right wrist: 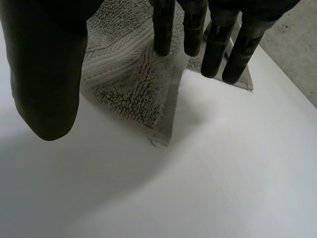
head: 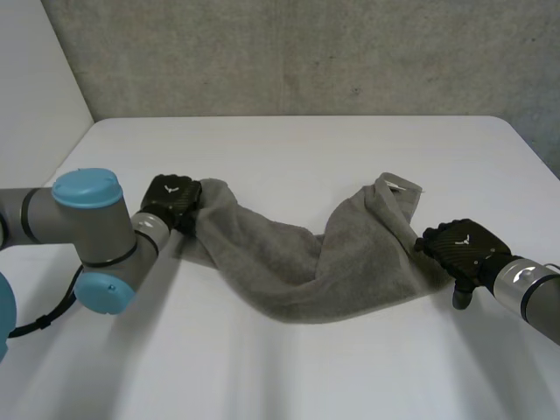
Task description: Fold the towel.
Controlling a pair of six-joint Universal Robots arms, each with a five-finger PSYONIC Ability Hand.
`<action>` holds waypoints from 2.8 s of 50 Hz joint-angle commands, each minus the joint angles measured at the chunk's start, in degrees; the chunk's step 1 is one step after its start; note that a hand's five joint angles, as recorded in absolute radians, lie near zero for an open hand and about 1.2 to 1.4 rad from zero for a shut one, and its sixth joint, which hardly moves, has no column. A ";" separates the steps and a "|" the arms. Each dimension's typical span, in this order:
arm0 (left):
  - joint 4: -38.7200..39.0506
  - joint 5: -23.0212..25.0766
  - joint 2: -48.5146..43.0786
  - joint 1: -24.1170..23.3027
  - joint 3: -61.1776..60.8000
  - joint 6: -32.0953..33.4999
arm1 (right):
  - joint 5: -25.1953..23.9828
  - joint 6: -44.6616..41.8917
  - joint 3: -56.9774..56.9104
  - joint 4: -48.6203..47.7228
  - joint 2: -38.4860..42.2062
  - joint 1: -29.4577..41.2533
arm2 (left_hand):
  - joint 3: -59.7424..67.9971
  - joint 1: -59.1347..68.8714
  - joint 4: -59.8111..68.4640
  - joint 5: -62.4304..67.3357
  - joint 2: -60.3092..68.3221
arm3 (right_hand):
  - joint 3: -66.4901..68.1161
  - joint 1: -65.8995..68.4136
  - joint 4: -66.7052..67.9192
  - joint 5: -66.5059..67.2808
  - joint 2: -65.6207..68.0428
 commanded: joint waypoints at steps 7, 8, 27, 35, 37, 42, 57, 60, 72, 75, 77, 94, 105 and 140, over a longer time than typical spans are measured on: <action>-0.13 -2.94 9.14 0.09 -2.29 -2.94 | -0.01 0.00 0.22 0.06 -0.44 -0.26 | 4.02 10.23 2.38 5.90 4.23 | 2.71 2.65 2.55 1.81 3.33; -0.21 -2.85 10.88 0.17 -2.55 -3.98 | -0.19 0.00 0.13 -0.03 -0.53 -0.35 | 4.02 10.23 2.38 5.90 4.23 | 3.05 2.98 2.88 2.15 3.66; -0.30 -2.32 20.57 0.97 -4.58 -9.44 | -2.12 1.75 -0.40 -5.56 2.72 -0.62 | 4.02 10.23 2.38 5.90 4.23 | 12.63 12.57 12.47 11.74 13.25; -0.30 -2.32 20.21 0.70 -4.66 -9.44 | -2.30 7.29 -1.10 -7.84 4.04 -0.44 | 4.02 10.23 2.38 5.90 4.23 | 12.64 12.57 12.48 11.74 13.25; -0.39 -2.32 20.13 0.61 -4.66 -9.44 | -2.30 7.73 -1.19 -8.55 4.04 -0.18 | 4.02 10.23 2.38 5.90 4.23 | 12.47 12.41 12.31 11.57 13.08; -0.30 -2.32 20.04 0.61 -4.66 -9.44 | -2.30 7.91 -1.36 -9.69 4.48 0.62 | 4.02 10.23 2.38 5.90 4.23 | 12.30 12.24 12.14 11.40 12.91; -0.39 -2.32 19.42 0.35 -4.75 -9.44 | -2.04 8.00 -1.89 -9.61 6.41 2.02 | 4.02 10.23 2.38 5.90 4.23 | 12.63 12.57 12.47 11.73 13.24; -0.39 -2.32 19.42 0.26 -4.75 -9.44 | -1.95 8.00 -1.89 -9.61 6.41 2.20 | 4.02 10.23 2.38 5.90 4.23 | 14.47 14.41 14.31 13.57 15.09; -0.39 -2.32 19.42 0.26 -4.75 -9.44 | -2.21 8.87 -1.89 -9.34 5.54 2.99 | 4.02 10.23 2.38 5.90 4.23 | 61.19 61.13 61.03 60.29 61.80; -0.48 -2.32 19.51 0.26 -4.67 -9.53 | -2.21 11.24 -1.98 -9.34 3.53 3.16 | 4.02 10.23 2.38 5.90 4.23 | 61.19 61.13 61.03 60.29 61.80; -0.57 -2.32 19.60 0.26 -4.66 -9.53 | -2.30 14.49 -2.07 -9.26 -0.07 3.16 | 4.02 10.23 2.38 5.90 4.23 | 61.19 61.13 61.03 60.29 61.80; -10.65 -1.89 25.11 0.35 -2.12 -9.44 | -2.21 21.18 -13.55 2.93 -17.64 2.64 | 4.02 10.23 2.38 5.90 4.23 | 61.19 61.13 61.03 60.29 61.80; -16.65 3.21 37.79 1.23 6.32 -17.26 | -1.16 26.02 -45.84 21.59 -20.22 2.37 | 4.02 10.23 2.38 5.90 4.23 | 61.19 61.13 61.03 60.29 61.80; -10.67 -2.41 5.36 2.63 52.46 -15.59 | 20.99 14.94 -104.28 10.26 23.99 19.60 | 4.02 10.23 2.38 5.90 4.23 | 61.19 61.13 61.03 60.29 61.80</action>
